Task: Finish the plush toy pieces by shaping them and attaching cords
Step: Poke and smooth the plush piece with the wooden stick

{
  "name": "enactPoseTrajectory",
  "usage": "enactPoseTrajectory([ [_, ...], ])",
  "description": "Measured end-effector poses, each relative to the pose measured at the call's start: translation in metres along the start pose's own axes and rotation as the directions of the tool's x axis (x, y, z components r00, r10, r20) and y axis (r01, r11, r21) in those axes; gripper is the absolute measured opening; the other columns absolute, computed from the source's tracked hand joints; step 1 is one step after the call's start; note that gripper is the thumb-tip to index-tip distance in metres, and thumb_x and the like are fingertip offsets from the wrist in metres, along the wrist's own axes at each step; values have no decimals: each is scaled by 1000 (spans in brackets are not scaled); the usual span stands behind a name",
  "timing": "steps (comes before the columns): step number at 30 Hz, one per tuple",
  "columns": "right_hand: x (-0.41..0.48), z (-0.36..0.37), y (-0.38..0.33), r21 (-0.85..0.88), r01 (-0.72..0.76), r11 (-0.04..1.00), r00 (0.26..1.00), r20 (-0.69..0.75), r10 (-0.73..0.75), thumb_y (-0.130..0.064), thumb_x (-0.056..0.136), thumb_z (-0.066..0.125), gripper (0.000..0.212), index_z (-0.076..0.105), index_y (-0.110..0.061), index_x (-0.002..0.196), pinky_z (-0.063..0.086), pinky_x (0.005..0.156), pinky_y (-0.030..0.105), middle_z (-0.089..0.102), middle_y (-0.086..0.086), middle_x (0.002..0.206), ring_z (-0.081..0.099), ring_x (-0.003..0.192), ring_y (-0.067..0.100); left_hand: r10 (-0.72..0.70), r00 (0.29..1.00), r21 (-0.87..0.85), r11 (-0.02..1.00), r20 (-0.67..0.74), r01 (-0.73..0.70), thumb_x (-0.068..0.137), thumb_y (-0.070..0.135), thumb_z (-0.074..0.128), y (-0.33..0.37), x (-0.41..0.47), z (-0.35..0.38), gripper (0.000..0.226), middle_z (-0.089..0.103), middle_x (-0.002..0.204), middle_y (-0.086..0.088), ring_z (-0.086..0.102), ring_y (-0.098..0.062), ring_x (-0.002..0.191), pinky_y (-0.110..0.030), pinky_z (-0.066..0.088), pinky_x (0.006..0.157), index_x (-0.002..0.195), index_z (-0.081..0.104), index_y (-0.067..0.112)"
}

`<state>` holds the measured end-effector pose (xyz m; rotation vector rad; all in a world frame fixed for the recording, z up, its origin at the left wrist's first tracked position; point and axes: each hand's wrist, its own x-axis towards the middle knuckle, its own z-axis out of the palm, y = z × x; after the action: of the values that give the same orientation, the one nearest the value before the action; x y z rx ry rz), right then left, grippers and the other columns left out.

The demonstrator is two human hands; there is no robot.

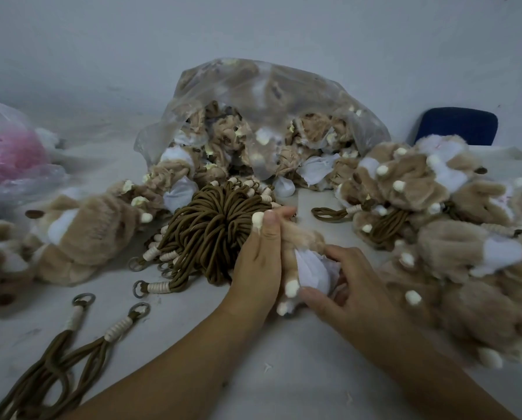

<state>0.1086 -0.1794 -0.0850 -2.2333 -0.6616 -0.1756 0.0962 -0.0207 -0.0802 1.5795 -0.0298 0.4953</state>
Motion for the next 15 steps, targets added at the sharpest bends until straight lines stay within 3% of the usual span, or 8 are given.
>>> enactPoseTrajectory([
  [2,1,3,3,-3,5,1000,999,-53,-5,-67,71,56,31,42,-53,94,41,58,7,56,-33,87,57,73,-8,-29,999,33,999,46,27,90,66,34,-2,1,1,43,68,105,21,62,4,105,-20,50,93,114,63,45],
  [4,3,0,7,46,-16,999,987,-160,23,-55,79,53,16,48,-44,88,42,46,14,63,-22,72,59,55,0,-59,992,54,997,114,53,87,58,50,-3,2,3,30,66,109,24,61,7,106,-16,49,91,113,61,47],
  [5,3,-2,10,89,-36,995,976,-213,54,-52,81,53,14,49,-41,87,45,45,21,64,-15,68,59,52,3,-81,986,68,995,149,71,85,55,58,-4,1,5,29,66,109,24,62,7,104,-15,50,88,113,59,48],
  [7,3,-4,14,138,-61,989,954,-284,99,-48,83,54,12,50,-38,85,50,48,32,64,-7,65,60,51,7,-142,972,120,985,187,121,78,54,67,-9,-1,8,32,70,104,16,67,-2,99,-28,55,88,108,61,43],
  [9,2,-6,15,124,-41,991,936,-343,81,-45,83,53,8,50,-38,84,47,48,26,62,-9,67,59,55,7,-185,964,175,973,190,152,77,52,67,-9,-3,8,26,73,95,12,70,-7,91,-38,57,85,99,65,38],
  [11,0,-6,13,138,-13,990,925,-375,64,-44,85,52,6,51,-39,83,44,47,17,62,-13,69,59,58,4,-201,961,179,969,188,167,78,48,62,-8,-4,8,22,74,90,7,70,-9,87,-39,59,84,95,67,34],
  [15,-2,-6,5,165,64,984,919,-393,7,-49,81,52,13,52,-36,83,43,48,14,62,-11,70,60,59,6,-184,968,259,956,173,135,76,50,56,-5,-7,9,37,73,87,0,69,-15,86,-40,58,82,93,69,20],
])
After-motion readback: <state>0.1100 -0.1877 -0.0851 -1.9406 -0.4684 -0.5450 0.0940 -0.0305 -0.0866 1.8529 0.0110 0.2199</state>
